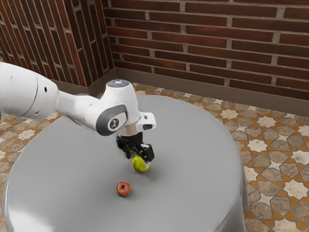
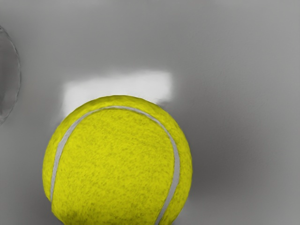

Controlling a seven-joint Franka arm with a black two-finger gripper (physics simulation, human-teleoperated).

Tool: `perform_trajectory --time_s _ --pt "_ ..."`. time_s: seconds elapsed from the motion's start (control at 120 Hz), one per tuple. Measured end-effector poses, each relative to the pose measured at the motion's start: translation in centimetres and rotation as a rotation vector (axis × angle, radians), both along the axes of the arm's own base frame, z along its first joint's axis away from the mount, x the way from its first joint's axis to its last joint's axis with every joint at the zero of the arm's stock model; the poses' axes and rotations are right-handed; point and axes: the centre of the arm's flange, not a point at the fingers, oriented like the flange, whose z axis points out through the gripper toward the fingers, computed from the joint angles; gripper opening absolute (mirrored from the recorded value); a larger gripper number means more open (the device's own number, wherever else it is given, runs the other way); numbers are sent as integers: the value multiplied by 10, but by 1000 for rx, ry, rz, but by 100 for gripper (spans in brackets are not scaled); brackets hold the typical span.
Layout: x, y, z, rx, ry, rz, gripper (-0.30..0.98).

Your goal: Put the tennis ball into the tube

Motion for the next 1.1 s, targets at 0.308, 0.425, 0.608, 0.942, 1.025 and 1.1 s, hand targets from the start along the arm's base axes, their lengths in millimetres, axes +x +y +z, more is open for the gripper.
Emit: perform_trajectory --time_s 0.308,0.425,0.608,0.942,1.025,1.1 --pt "13 6 -19 -5 -21 87 51" --pt "14 6 -28 -8 -15 108 46" --pt "20 2 -24 -13 -33 126 44" --pt "12 -32 82 -30 -199 101 29" --pt "9 -29 126 -27 -270 113 27" --pt "9 -21 163 -24 -334 133 25"
